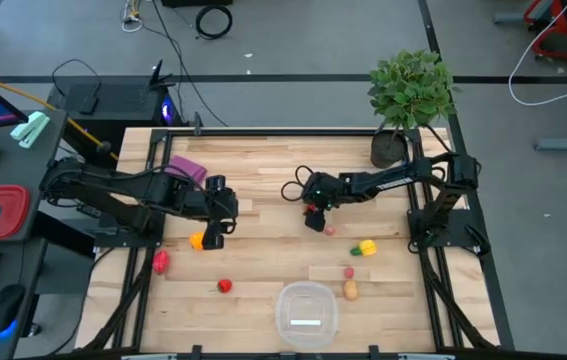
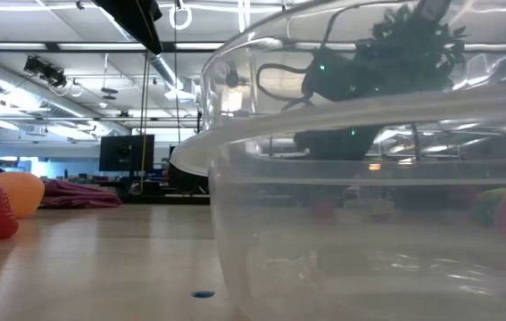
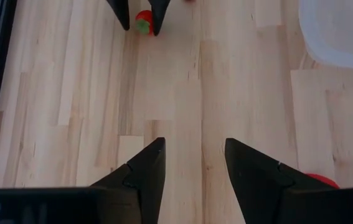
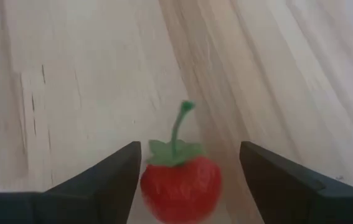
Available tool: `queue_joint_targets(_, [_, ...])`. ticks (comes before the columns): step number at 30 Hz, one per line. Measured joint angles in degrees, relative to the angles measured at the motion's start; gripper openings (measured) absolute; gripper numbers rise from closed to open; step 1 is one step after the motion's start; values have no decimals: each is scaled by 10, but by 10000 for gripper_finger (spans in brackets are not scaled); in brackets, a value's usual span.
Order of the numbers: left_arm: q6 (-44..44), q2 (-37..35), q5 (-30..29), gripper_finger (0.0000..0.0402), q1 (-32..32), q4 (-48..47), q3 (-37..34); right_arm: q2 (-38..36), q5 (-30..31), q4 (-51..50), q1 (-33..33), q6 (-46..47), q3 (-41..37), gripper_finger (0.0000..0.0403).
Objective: Pick and placing Produce into tupperware
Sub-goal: Put the top strawberry into the transparent bin
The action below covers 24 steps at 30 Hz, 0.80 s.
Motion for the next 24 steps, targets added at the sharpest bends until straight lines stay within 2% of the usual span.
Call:
queue_joint_targets(18, [-3,0,0,172,0,1,0,1,-1,-34,-1,25,0,252])
queue_joint_targets(24, [-3,0,0,172,0,1,0,1,-1,-43,1,45,0,228])
